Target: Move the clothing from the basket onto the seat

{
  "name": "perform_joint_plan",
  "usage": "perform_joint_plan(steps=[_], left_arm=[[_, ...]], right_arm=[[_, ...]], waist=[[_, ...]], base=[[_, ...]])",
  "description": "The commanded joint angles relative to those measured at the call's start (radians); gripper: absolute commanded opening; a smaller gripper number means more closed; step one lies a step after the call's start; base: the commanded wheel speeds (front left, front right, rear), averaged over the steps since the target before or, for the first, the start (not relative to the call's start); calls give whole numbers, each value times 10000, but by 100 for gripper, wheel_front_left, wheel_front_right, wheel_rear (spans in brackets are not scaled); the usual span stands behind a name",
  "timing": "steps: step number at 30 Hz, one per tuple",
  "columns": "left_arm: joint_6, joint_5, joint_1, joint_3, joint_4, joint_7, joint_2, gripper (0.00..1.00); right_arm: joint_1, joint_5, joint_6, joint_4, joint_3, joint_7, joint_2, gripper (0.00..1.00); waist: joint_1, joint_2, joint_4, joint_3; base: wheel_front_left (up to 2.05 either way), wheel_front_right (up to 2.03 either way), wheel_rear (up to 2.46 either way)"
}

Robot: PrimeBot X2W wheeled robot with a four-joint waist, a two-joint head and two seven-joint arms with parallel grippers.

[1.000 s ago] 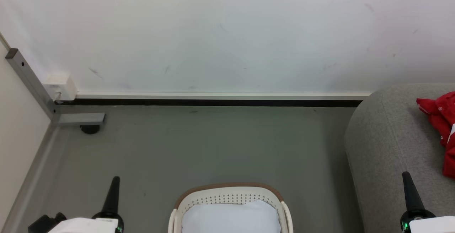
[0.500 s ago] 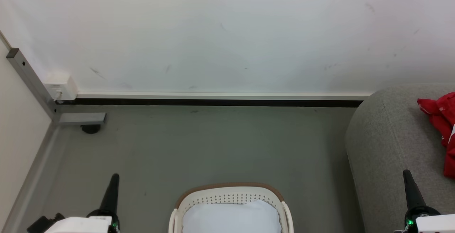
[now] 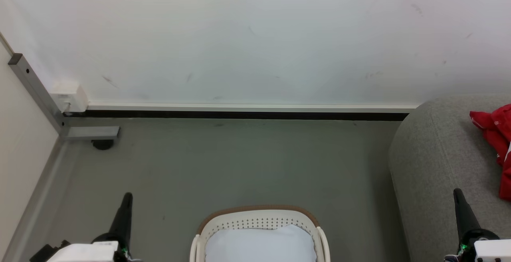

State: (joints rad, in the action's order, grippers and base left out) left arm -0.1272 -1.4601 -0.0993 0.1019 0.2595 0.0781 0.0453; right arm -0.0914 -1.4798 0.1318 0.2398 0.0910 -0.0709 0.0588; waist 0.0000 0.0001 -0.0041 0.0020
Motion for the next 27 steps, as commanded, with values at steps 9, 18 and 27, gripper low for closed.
perform_joint_plan(steps=[9,18,27], left_arm=[[-54,-829,-140,99,-105,196,81,0],[-61,-1445,-153,142,-145,371,82,0],[-63,-1581,-154,149,-150,406,80,0]], right_arm=[[-172,-754,-19,36,121,-231,-24,0],[-233,-1300,-20,69,192,-394,-46,0],[-245,-1375,-21,74,213,-406,-50,0]], waist=[[0,-1,19,3],[0,-1,37,5],[0,-1,41,6]], base=[[0,0,0],[0,0,0],[0,0,0]])
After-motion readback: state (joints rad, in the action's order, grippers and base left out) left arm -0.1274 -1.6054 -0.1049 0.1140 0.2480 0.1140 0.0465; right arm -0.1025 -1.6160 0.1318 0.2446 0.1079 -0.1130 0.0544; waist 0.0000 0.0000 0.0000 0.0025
